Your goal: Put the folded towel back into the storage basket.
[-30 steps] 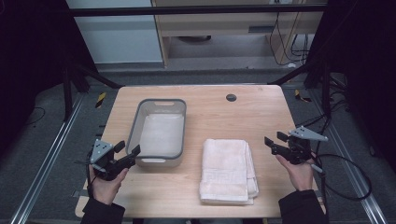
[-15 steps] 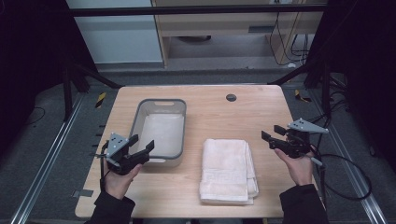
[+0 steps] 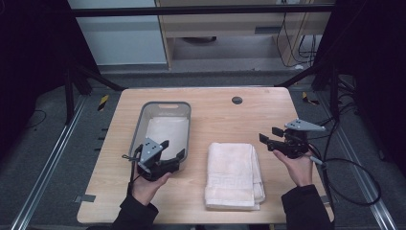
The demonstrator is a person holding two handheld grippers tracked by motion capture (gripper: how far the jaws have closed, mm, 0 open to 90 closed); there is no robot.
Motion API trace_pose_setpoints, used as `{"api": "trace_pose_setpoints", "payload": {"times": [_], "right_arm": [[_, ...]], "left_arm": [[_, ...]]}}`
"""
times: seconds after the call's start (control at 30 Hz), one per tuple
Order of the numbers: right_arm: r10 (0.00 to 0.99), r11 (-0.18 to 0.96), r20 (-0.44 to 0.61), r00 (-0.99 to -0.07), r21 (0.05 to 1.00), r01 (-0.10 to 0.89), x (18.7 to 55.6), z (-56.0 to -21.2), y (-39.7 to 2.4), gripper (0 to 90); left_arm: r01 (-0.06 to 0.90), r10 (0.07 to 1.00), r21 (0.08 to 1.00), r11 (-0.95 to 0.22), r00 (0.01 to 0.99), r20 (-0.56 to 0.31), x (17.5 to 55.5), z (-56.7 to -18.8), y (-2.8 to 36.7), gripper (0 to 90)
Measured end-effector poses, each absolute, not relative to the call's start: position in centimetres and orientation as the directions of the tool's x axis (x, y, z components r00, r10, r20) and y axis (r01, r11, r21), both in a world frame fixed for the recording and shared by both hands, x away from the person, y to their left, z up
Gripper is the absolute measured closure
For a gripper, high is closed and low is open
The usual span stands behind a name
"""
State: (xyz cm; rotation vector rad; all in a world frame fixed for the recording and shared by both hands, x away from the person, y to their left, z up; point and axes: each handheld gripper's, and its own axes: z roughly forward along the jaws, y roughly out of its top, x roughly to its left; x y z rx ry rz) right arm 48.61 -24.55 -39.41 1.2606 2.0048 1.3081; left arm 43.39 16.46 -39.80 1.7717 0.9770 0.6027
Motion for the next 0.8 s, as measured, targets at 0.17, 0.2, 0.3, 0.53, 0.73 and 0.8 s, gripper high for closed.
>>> {"api": "trace_pose_setpoints", "payload": {"times": [0.17,0.2,0.3,0.53,0.73,0.8], "right_arm": [[0.857,0.15,0.119,-0.502,0.873,0.464,48.8,-39.8,-24.1,37.1],[0.856,0.151,0.123,-0.503,0.87,0.47,48.8,-39.9,-24.0,36.4],[0.851,0.156,0.128,-0.509,0.865,0.478,48.9,-40.1,-23.7,34.4],[0.839,0.186,0.113,-0.533,0.86,0.476,49.0,-40.8,-22.9,29.9],[0.827,0.2,0.119,-0.549,0.852,0.485,49.1,-41.3,-22.5,27.5],[0.82,0.179,0.146,-0.553,0.853,0.491,49.1,-41.7,-22.6,27.3]], "left_arm": [[0.345,0.811,0.91,-0.231,0.585,-0.016,43.1,-40.4,14.6,32.8],[0.346,0.808,0.908,-0.236,0.589,-0.014,43.1,-40.5,14.4,32.7],[0.349,0.795,0.902,-0.253,0.606,-0.011,42.9,-41.0,13.5,32.4],[0.373,0.764,0.875,-0.307,0.646,-0.008,42.4,-42.5,11.5,32.2],[0.383,0.752,0.864,-0.328,0.659,-0.007,42.0,-43.2,10.9,31.9],[0.386,0.75,0.859,-0.335,0.662,-0.005,41.8,-43.4,10.7,31.9]]}}
